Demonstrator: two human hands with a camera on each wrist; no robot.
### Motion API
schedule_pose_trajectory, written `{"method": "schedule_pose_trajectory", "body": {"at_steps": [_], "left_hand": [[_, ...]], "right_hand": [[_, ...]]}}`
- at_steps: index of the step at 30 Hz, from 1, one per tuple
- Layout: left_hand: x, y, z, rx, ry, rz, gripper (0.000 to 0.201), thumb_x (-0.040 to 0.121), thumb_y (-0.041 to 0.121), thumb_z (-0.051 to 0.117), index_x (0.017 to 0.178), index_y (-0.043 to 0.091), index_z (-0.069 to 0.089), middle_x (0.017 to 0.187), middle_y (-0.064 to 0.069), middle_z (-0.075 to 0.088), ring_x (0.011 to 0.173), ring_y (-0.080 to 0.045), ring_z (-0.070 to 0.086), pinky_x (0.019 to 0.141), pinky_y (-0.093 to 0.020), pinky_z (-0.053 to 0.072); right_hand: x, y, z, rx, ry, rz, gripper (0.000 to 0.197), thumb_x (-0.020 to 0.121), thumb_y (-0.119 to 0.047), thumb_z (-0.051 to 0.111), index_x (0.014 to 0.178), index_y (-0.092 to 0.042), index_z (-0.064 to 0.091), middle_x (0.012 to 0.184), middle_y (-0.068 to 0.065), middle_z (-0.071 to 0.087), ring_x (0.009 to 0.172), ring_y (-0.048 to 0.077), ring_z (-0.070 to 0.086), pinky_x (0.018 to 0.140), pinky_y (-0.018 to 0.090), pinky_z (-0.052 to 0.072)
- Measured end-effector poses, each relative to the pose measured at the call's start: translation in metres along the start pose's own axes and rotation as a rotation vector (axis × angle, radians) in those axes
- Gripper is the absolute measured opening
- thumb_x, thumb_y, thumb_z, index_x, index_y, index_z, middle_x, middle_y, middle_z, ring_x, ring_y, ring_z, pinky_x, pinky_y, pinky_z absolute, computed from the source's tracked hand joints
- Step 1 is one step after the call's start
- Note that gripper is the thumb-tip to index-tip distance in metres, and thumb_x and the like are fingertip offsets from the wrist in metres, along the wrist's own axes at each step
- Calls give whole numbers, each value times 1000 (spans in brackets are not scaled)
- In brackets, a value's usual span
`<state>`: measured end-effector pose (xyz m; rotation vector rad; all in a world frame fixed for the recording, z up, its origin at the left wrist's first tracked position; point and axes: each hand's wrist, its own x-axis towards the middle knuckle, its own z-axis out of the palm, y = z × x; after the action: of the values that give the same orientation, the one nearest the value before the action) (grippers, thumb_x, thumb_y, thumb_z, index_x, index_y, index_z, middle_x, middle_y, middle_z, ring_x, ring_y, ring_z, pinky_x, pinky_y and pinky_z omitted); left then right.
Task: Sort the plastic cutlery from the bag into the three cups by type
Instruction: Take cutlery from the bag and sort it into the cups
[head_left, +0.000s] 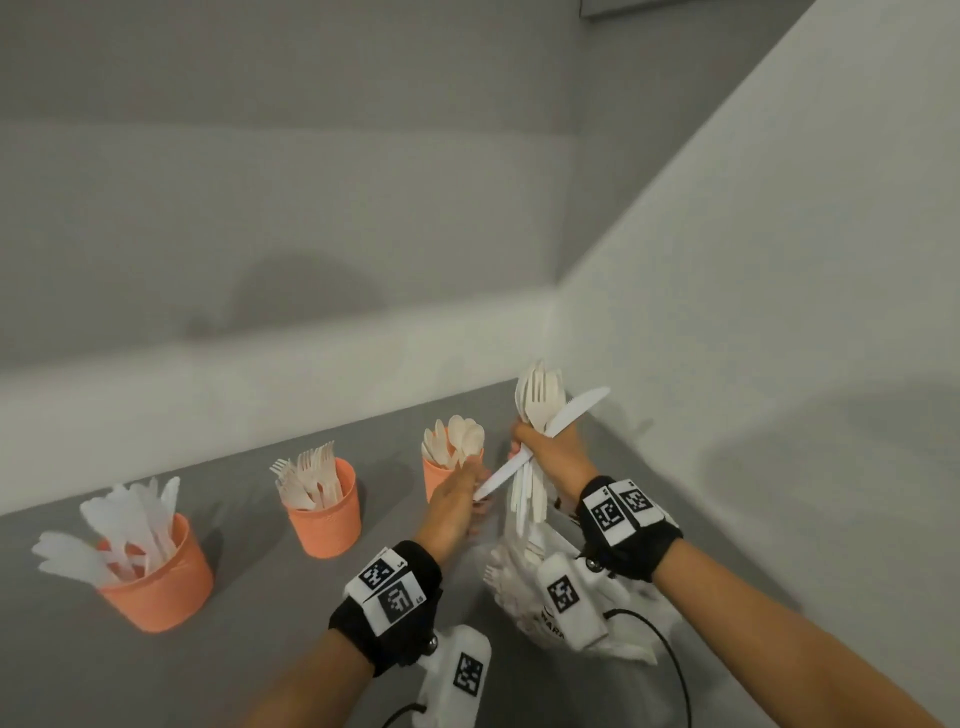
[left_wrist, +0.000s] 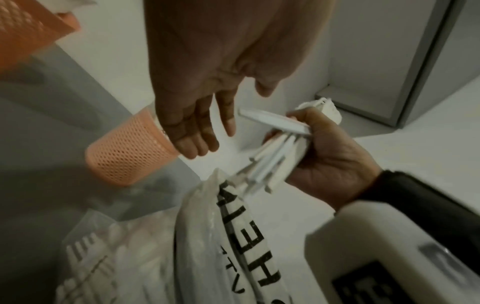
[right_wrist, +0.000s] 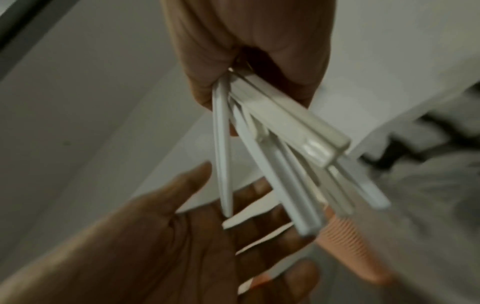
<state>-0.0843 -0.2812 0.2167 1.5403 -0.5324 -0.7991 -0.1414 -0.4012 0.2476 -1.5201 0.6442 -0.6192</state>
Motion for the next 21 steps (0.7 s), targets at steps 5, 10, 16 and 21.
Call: {"method": "schedule_pose_trajectory", "body": {"at_steps": [5,10,16,21], "left_hand": [[-19,-8,-28,96,11,94,41,101,36,21,99,23,59,103,-6,66,95,-19,62,92,-35,49],[-22,-31,-69,-25,202,-34,36,101,24,29,82,15,58,77,-4,58,70,-15,53,73,-31,46],[-41,-36,-102,-531,272,-113,40,99,33,34,83,8,62,68,-10,59,57,-17,55,51,-25,47],[-53,-40,-119,-445,178,-78,45,89,53,42,78,12,57,61,-2,54,46,-10,47,39,-17,33]], "right_hand": [[2,9,67,254,-55,188,14,85,1,58,74,-8,56,54,5,55,40,8,56,45,23,50],[1,17,123,351,-61,254,14,81,5,56,72,-6,54,55,7,51,40,10,53,45,24,47],[-19,23,172,172,-237,46,22,76,10,64,93,-4,58,71,3,63,59,8,62,49,15,49],[-21,24,193,148,-374,57,32,78,9,64,98,-13,54,81,-4,63,68,5,61,52,9,49]]}}
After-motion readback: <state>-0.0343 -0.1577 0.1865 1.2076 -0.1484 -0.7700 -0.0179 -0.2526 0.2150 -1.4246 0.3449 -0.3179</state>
